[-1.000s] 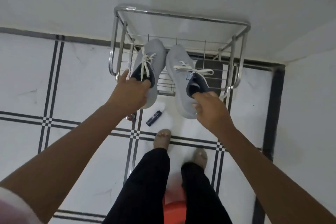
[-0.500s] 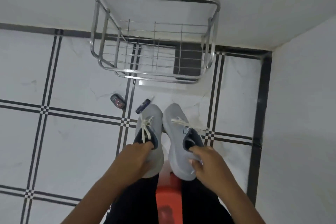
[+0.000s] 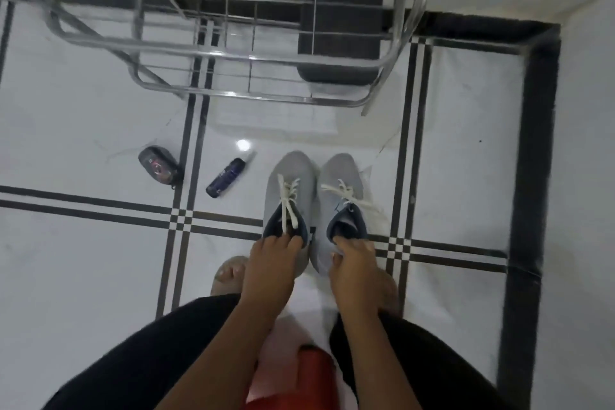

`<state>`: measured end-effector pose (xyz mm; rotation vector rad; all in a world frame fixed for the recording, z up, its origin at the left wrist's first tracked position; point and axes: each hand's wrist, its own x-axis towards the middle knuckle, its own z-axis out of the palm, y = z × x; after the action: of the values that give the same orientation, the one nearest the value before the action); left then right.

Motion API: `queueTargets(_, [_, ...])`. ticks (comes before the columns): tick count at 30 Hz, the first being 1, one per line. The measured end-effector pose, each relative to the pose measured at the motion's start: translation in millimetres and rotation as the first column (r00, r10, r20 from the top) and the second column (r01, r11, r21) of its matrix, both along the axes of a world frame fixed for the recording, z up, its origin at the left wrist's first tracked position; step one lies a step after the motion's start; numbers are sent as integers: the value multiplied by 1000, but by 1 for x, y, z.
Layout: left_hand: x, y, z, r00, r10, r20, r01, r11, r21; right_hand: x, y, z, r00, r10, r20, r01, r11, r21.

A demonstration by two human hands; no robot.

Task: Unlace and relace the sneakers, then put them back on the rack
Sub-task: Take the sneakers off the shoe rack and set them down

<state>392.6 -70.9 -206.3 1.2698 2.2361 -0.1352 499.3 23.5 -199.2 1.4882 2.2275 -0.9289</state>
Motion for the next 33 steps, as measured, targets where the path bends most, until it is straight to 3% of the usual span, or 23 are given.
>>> queueTargets(4, [9,-8,-106,989,123,-83,-109,982,152,-11,-17,-103,989,-50,-139,66,991,116])
queueTargets(8, [30,-20,-175,969,195,-154,-144,946,292,-11,-30,-155,968,-138,-208,184,958,219])
queueTargets(11, [34,-19,-215,956,238,-172,-136,878,458,-12,-18,-194,968,-68,-242,126,965,231])
queueTargets(15, [38,-10,-230,946,282,-158,-153,822,548,-30,24,-210,991,-85,-106,94,992,87])
queueTargets(20, [31,-16,-200,970,241,-29,-210,892,401,-25,5,-201,993,-93,-76,99,992,77])
queueTargets(24, [45,-48,-173,971,220,-89,-200,961,191,-8,-34,-184,999,-50,15,49,997,64])
queueTargets(28, [78,-85,-163,973,230,-23,-230,973,5,17,-71,-162,991,-16,131,0,992,125])
queueTargets(31, [92,-102,-158,923,353,152,-328,930,-166,29,-94,-151,995,-91,37,86,989,119])
queueTargets(33, [95,-101,-152,807,522,277,-482,852,-203,28,-101,-144,971,-200,-134,206,978,31])
